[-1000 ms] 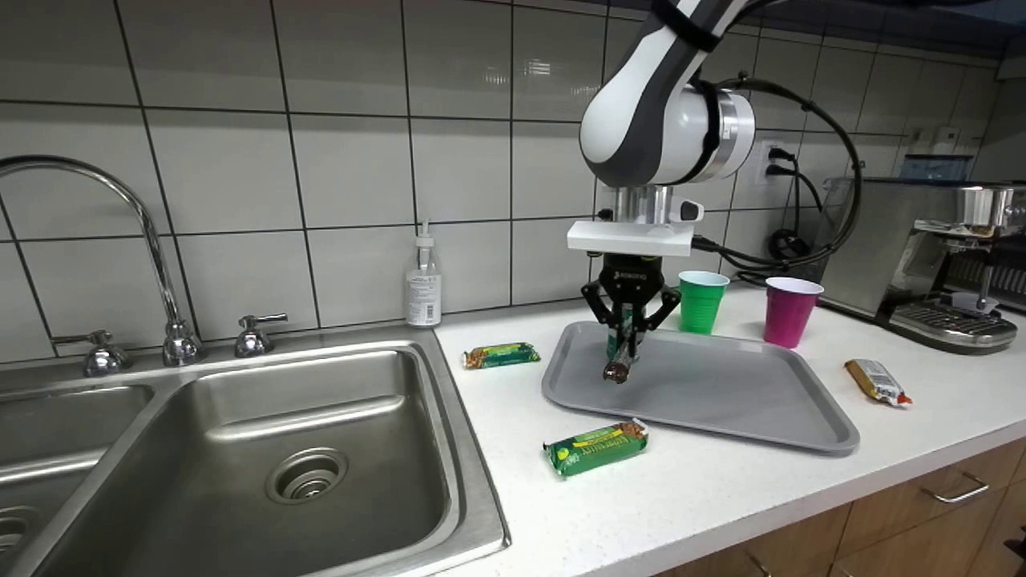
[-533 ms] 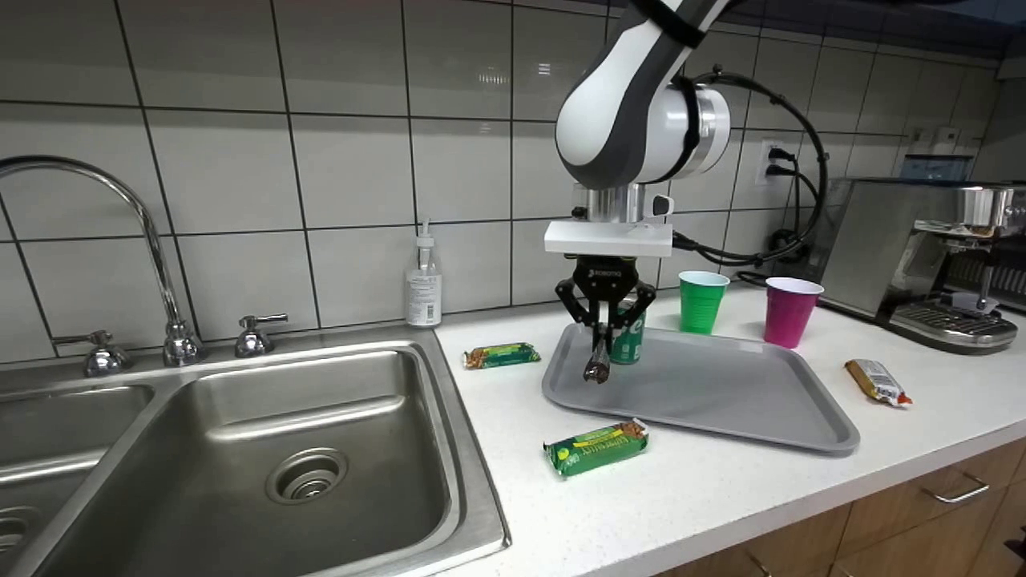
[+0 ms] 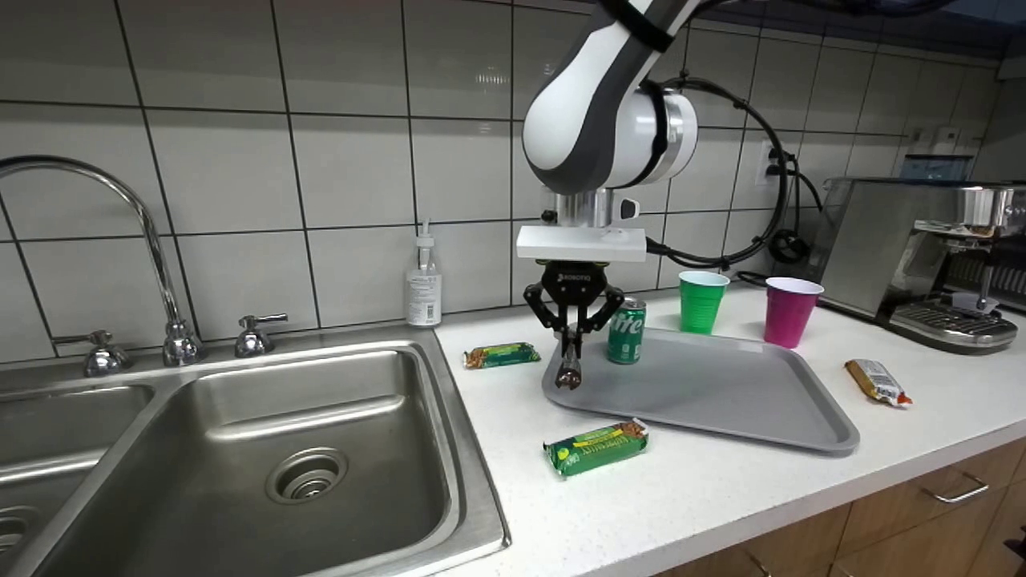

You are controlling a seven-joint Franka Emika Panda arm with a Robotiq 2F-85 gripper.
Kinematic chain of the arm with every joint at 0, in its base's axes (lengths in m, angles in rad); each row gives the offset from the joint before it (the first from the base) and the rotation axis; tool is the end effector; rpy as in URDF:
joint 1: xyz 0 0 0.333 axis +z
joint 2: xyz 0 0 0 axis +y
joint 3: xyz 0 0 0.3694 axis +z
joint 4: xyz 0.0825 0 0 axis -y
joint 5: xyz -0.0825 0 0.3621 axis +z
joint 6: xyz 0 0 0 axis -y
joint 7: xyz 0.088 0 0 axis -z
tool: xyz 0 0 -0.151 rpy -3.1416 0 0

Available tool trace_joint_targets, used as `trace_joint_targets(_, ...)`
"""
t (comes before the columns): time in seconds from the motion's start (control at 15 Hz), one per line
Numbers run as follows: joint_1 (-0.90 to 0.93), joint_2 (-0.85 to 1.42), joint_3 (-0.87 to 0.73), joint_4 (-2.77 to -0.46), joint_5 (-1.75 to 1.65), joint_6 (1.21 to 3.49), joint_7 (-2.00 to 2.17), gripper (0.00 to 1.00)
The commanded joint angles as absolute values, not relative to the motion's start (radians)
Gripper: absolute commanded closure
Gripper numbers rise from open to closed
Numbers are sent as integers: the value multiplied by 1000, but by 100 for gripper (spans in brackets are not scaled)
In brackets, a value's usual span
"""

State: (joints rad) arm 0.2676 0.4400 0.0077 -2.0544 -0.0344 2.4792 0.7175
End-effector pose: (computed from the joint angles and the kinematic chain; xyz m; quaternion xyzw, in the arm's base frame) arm 0.5794 0.1627 0.2406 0.9784 -0.2063 -0.0025 0.0114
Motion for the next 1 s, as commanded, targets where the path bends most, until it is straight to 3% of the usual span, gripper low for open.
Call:
trace_joint_targets(0.0, 273, 483, 26, -2000, -37, 2501, 670, 96)
trace_joint_targets(0.93, 278, 644, 70, -1875, 55, 2564, 495, 96)
